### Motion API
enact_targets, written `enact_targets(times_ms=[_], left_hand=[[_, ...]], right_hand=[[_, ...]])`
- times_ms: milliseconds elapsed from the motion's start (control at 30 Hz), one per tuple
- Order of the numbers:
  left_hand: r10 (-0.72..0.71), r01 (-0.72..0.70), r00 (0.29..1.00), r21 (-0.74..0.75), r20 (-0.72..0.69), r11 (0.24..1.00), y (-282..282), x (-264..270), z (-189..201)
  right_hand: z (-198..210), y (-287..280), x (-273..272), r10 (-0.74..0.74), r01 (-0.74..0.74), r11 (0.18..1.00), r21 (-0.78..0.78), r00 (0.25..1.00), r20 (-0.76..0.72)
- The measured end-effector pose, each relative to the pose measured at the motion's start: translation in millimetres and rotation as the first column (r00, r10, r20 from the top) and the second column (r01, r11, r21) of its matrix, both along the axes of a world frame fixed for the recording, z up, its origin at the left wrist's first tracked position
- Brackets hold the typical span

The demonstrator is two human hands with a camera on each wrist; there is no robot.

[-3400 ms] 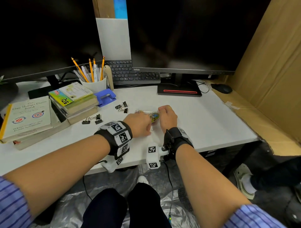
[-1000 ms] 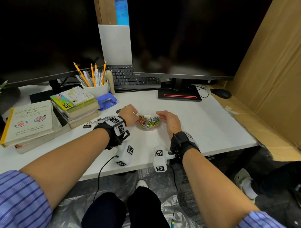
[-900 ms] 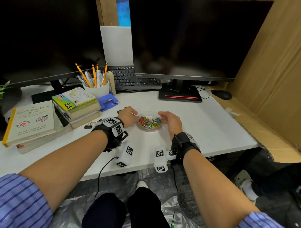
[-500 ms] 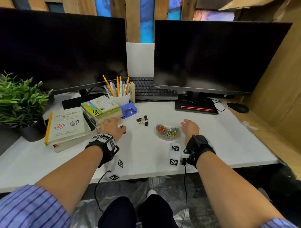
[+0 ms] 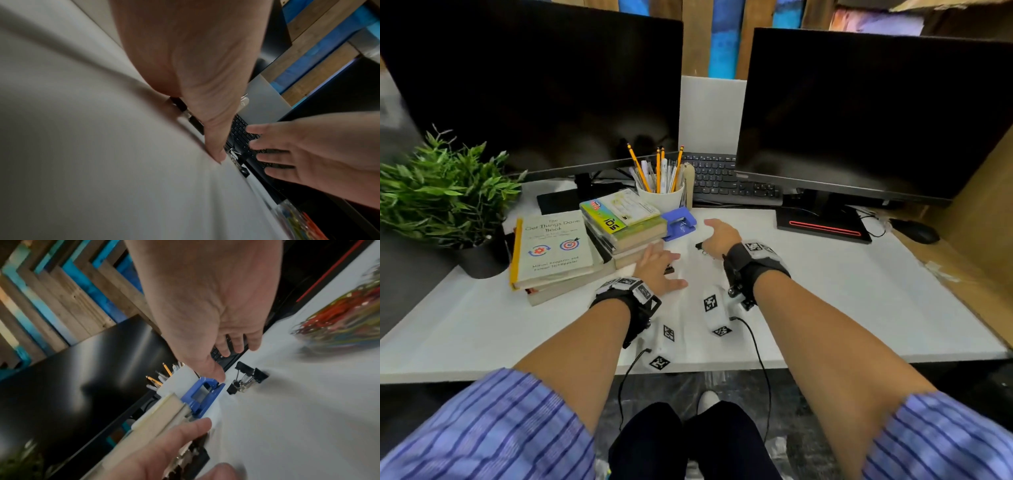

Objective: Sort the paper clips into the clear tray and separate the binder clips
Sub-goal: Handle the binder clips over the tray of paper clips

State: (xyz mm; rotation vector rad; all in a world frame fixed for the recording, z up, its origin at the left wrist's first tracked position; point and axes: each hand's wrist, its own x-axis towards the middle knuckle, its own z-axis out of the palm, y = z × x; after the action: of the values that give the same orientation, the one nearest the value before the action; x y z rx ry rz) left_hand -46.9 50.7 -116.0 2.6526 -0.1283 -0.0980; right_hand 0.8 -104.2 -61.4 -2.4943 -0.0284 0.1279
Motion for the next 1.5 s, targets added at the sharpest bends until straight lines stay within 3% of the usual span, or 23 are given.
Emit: enact_targets(times_ms=[67, 233, 400, 533, 667, 833, 967, 1200, 1367, 1500], left_hand=[[-0.027, 0.027, 0.999, -0.006, 0.017, 1.0, -4.0, 1.6, -0.7], [-0.031, 0.031, 0.996, -0.006, 0.08, 0.999, -9.6, 5.6, -2.7], [-0.032, 0.042, 0.992, -0.074, 0.125, 0.996, -16.4, 11.7, -4.7], [0.021, 0.007, 0.987, -0.171, 0.16, 0.985, -27.8, 13.5, -4.7], [0.056, -0.03, 0.99, -0.197, 0.129, 0.98, -42.8, 16.0, -4.0], [0.027, -0.014, 0.995, -0.149, 0.091, 0.989, -54.3, 20.0, -9.1], [0.018, -0.013, 0.998, -0.093, 0.053, 0.996, -64.2, 24.9, -9.4], [0.043, -0.036, 0.997, -0.104, 0.07, 0.994, -80.5, 31.3, -6.1], [0.055, -0.041, 0.995, -0.173, 0.077, 0.984, -80.3, 30.8, -4.5], [0.055, -0.025, 0.993, -0.262, 0.106, 0.965, -77.8, 30.0, -5.7]], right_hand=[[-5.5, 7.3, 12.0, 0.055, -0.062, 0.985, -0.164, 0.998, -0.044], [-25.3, 10.1, 30.1, 0.133, -0.192, 0.898, -0.395, 0.976, -0.173], [-39.0, 15.4, 30.8, 0.192, -0.203, 0.831, -0.517, 0.978, -0.076], [-38.3, 14.8, 14.3, 0.274, -0.239, 0.835, -0.495, 0.962, -0.003], [-39.3, 6.5, 5.6, 0.266, -0.239, 0.851, -0.468, 0.964, -0.009], [11.2, -19.8, -8.1, 0.253, -0.232, 0.852, -0.469, 0.967, -0.017], [41.6, -72.8, -6.3, 0.126, -0.145, 0.922, -0.358, 0.989, -0.076], [29.4, -115.7, -4.8, 0.065, -0.093, 0.976, -0.199, 0.988, -0.141], [24.4, -122.9, -7.0, 0.052, -0.064, 0.991, -0.117, 0.994, -0.1], [9.3, -138.5, -6.3, -0.068, 0.067, 0.997, 0.046, 0.998, 0.018]])
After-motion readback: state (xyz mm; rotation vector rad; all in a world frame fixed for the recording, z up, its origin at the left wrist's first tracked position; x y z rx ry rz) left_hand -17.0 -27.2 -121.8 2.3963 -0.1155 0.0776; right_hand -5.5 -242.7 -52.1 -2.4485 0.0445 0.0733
